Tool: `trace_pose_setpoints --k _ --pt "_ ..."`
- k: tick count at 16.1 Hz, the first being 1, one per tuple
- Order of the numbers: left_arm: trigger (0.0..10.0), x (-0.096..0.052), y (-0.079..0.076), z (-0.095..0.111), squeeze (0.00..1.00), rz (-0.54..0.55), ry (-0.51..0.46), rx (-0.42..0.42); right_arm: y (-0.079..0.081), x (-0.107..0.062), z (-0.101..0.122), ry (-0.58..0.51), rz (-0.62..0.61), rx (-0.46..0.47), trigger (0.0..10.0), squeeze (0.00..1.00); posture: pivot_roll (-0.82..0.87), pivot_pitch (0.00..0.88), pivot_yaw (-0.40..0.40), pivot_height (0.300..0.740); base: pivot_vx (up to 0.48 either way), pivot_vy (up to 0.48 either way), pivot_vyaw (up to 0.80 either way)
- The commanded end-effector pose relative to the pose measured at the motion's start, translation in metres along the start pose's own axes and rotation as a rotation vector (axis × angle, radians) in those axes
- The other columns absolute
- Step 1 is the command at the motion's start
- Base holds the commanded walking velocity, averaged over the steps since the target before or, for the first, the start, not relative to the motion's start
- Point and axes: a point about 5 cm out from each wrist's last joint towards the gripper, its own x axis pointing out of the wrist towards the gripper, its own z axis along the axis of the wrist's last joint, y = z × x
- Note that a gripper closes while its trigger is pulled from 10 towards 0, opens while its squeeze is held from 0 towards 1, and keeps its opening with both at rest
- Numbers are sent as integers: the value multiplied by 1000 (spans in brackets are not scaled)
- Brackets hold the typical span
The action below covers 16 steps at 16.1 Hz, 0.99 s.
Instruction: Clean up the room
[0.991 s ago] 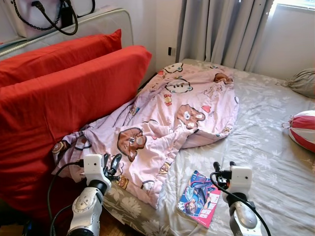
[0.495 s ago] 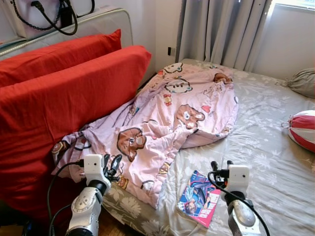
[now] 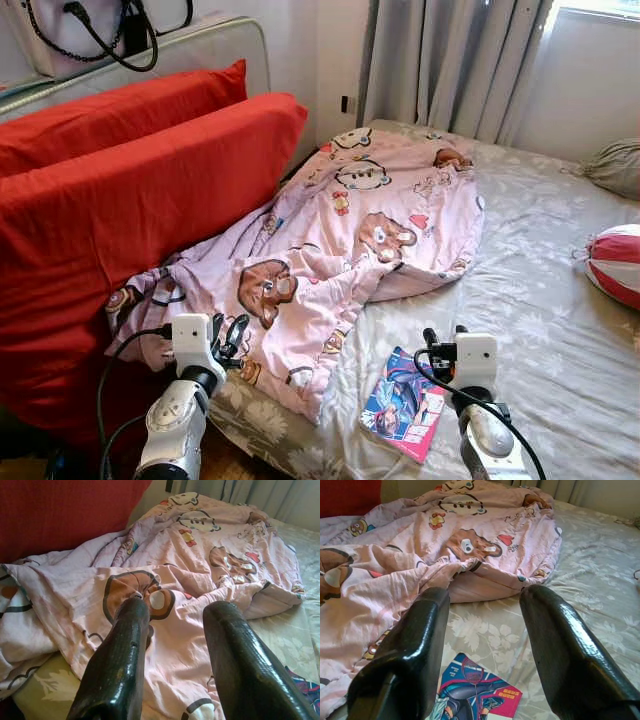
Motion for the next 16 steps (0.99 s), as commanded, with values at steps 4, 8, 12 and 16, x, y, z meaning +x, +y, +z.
trace_pose_setpoints --k 4,8,12,16 --pt "10000 4 -1 6 0 2 -16 -4 2 -1 -3 17 6 -1 10000 0 16 0 -22 690 0 0 0" --pt "10000 5 0 10 0 7 -26 2 8 1 2 -10 26 16 10000 0 23 0 -27 690 0 0 0" --pt "10000 4 0 8 0 6 -23 5 8 1 -1 15 25 5 10000 0 20 0 -29 675 0 0 0" --pt "10000 4 -4 6 0 -7 -18 6 9 -1 -1 0 29 17 10000 0 18 0 -25 660 0 0 0"
